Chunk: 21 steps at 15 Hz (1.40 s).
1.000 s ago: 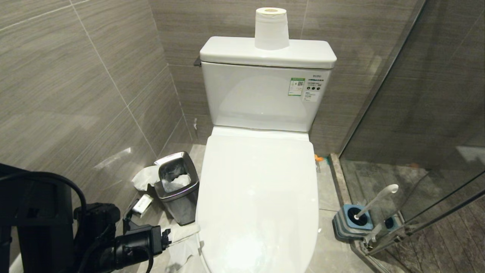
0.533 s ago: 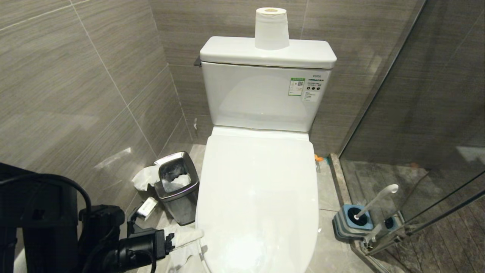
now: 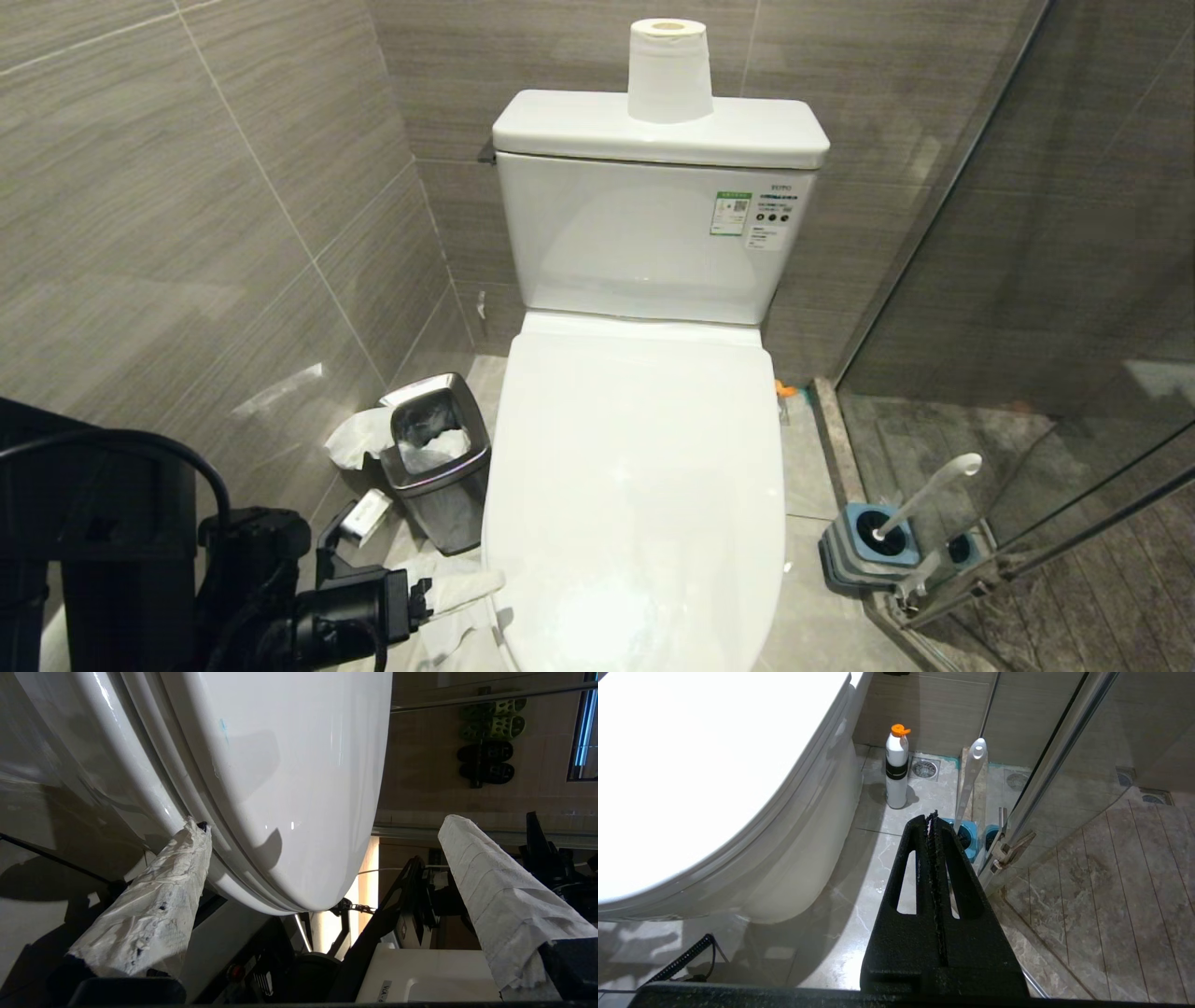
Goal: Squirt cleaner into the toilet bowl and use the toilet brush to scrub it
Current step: Use the left hand to lift the toilet lid slightly
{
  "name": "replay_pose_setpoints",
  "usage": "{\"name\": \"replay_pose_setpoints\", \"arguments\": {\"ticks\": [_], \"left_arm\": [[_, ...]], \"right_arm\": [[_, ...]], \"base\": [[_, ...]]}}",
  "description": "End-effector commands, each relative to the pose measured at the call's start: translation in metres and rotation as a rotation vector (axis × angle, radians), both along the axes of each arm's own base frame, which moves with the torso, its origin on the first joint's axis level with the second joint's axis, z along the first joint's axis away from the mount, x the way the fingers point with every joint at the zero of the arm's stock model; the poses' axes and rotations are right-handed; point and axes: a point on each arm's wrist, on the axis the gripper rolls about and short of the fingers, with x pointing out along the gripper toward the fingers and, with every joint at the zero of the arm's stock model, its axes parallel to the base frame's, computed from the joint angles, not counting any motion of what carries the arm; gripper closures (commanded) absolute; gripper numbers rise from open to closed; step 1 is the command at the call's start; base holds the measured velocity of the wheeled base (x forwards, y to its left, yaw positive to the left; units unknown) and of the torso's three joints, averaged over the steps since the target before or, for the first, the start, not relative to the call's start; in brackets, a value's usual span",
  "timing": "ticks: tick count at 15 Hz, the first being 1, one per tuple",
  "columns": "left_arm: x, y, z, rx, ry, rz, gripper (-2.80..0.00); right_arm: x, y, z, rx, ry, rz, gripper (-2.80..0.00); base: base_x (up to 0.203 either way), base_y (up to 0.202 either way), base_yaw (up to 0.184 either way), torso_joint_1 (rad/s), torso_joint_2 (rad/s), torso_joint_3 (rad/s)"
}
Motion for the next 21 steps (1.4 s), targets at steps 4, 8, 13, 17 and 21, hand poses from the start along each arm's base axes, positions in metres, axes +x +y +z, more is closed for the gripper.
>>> {"name": "replay_pose_setpoints", "arguments": {"ticks": [4,8,13,17,21], "left_arm": [[0.002,-0.002,-0.009,0.011,0.016,0.000,-2.80],[0.004,-0.003,-0.006,0.016,-0.002,0.012,-2.80],[0.002,-0.013,-0.002,0.020,-0.021,-0.017,-2.80],[0.007,-0.021,-0.003,0.040,-0.044,0.002,-2.80],[0.007,-0.021,-0.002,0.042,-0.048,0.008,-2.80]], "right_arm": [[0.000,0.000,0.000,0.000,0.002,0.000,0.00],[0.000,0.000,0.000,0.000,0.002,0.000,0.00],[0.000,0.000,0.000,0.000,0.001,0.000,0.00],[0.000,0.000,0.000,0.000,0.002,0.000,0.00],[0.000,0.000,0.000,0.000,0.002,0.000,0.00]], "base": [[0.000,0.000,0.000,0.000,0.00,0.000],[0.000,0.000,0.000,0.000,0.00,0.000],[0.000,0.000,0.000,0.000,0.00,0.000],[0.000,0.000,0.000,0.000,0.00,0.000],[0.000,0.000,0.000,0.000,0.00,0.000]]}}
